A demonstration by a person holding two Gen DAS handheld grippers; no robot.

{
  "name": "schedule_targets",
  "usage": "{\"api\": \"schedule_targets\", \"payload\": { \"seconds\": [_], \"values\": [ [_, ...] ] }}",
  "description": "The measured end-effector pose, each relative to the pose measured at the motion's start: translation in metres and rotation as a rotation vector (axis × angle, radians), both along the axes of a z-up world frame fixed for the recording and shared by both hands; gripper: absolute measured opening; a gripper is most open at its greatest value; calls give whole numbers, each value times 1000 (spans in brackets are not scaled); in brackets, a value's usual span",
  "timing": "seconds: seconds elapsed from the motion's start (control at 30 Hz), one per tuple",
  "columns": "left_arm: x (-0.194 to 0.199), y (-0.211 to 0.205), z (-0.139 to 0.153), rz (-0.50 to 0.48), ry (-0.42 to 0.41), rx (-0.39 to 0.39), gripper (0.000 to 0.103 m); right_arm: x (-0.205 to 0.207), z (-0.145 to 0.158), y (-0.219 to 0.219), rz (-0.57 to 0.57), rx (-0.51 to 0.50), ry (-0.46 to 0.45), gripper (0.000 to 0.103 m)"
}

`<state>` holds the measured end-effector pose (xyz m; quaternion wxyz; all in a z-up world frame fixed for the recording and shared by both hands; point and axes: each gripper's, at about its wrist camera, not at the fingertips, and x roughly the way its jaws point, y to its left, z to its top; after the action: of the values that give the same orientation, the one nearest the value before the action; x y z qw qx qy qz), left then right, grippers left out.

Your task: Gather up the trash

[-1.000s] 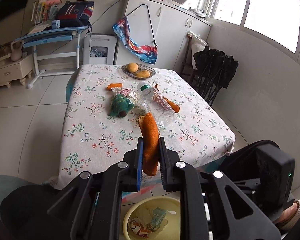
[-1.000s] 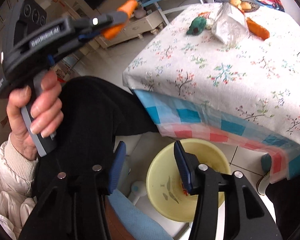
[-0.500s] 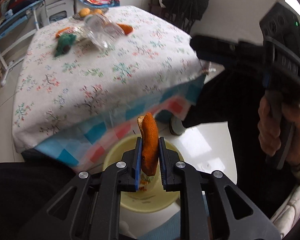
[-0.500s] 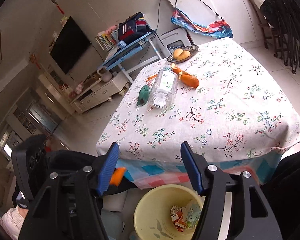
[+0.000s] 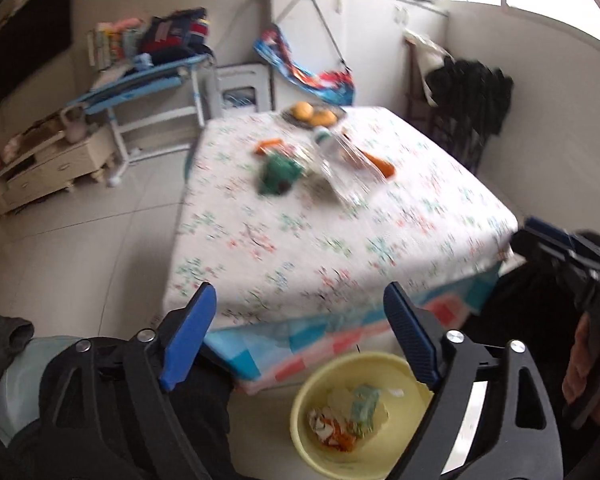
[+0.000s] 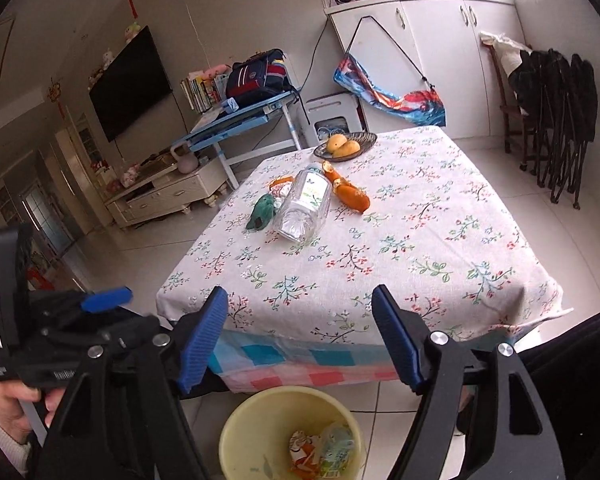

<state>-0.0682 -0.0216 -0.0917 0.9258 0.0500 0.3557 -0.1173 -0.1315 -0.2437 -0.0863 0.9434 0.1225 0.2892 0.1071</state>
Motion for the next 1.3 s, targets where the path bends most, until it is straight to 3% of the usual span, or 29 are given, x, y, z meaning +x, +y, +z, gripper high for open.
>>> {"api": "schedule_targets", "payload": {
  "seconds": [0.2, 0.33, 1.3],
  "values": [
    [20, 29, 12, 189, -106, -15, 89, 4, 2, 5, -46, -87, -57, 81],
    [19, 41, 6, 243, -132, -20, 91, 3, 1, 9, -61, -123, -60, 83],
    [14, 39, -5, 263, -163, 14, 94, 6, -5, 23, -40, -181, -28, 86]
  ]
}}
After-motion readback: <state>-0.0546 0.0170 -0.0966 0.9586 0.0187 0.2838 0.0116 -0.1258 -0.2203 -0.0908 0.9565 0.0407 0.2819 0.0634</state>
